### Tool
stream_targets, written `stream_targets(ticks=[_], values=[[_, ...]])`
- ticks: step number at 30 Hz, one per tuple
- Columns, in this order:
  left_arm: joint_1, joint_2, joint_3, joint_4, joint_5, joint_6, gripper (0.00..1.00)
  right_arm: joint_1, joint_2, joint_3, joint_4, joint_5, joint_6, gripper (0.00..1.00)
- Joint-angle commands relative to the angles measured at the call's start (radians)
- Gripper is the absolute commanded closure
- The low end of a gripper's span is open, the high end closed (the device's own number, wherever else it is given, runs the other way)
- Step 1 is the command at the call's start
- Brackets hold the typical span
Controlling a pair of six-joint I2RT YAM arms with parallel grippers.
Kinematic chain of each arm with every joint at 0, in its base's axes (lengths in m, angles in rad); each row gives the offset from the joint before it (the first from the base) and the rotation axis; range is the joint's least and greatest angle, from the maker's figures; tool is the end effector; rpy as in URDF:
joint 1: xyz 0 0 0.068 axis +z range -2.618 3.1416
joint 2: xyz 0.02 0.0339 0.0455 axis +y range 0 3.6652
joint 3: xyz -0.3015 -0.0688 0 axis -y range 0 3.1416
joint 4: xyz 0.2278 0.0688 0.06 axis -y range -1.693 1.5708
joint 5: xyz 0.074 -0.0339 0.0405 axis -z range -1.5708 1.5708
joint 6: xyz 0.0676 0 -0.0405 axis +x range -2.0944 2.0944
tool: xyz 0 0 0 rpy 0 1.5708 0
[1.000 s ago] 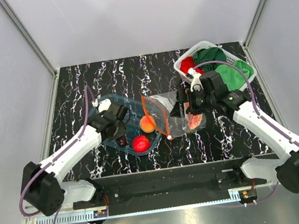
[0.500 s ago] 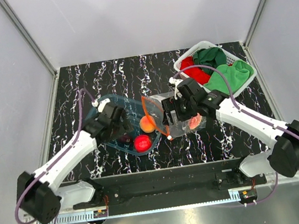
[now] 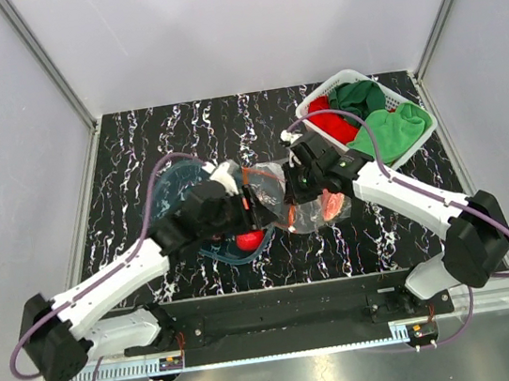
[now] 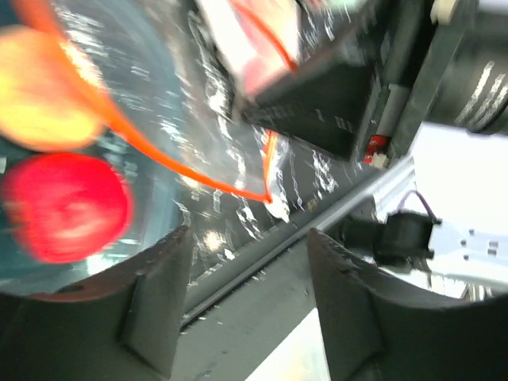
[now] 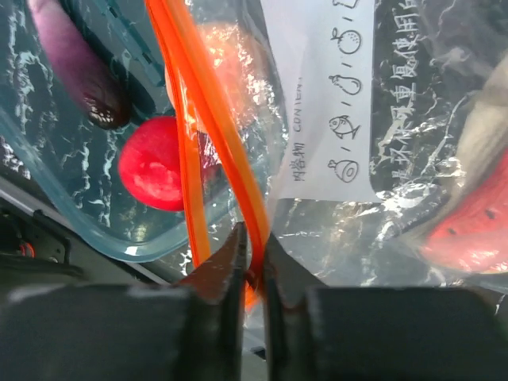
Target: Open the zip-top bag and remove the fake food
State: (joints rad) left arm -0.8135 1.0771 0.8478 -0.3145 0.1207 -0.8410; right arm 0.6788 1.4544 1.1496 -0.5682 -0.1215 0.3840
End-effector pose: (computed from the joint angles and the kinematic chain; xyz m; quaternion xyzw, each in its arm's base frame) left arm 0.1544 -0.1752 0.3126 0.0177 0.8698 -0.3965 0.2932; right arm 0.2369 0.2016 0.2937 -0.1583 0.9248 0.2221 0.2653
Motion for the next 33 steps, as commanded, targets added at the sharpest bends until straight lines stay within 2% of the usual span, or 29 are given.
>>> stream_targets(ticks=[1,3,7,14,19,24,33], values=[[-0.065,0.089,0.048,0.153,-0.018,-0.05,0.48,0.008,-0.078,0.001,0.042,-0.004,0.032,0.91],[-0.072,0.125,0.048,0.184,-0.042,-0.076,0.56,0.008,-0.107,-0.005,0.036,-0.021,0.052,1.0],[-0.07,0.173,0.066,0.189,-0.107,-0.13,0.72,0.007,-0.196,-0.033,0.037,-0.05,0.105,1.0],[-0.073,0.228,0.092,0.264,-0.07,-0.173,0.85,0.008,-0.304,-0.105,0.047,-0.095,0.159,1.0],[-0.093,0.242,0.132,0.203,-0.052,-0.167,0.84,0.007,-0.37,-0.169,0.05,-0.09,0.179,1.0],[-0.134,0.381,0.287,0.091,-0.05,-0.135,0.72,0.008,-0.443,-0.2,0.056,-0.079,0.226,1.0],[-0.167,0.461,0.286,0.089,-0.101,-0.162,0.81,0.007,-0.615,-0.254,0.05,0.0,0.387,1.0]])
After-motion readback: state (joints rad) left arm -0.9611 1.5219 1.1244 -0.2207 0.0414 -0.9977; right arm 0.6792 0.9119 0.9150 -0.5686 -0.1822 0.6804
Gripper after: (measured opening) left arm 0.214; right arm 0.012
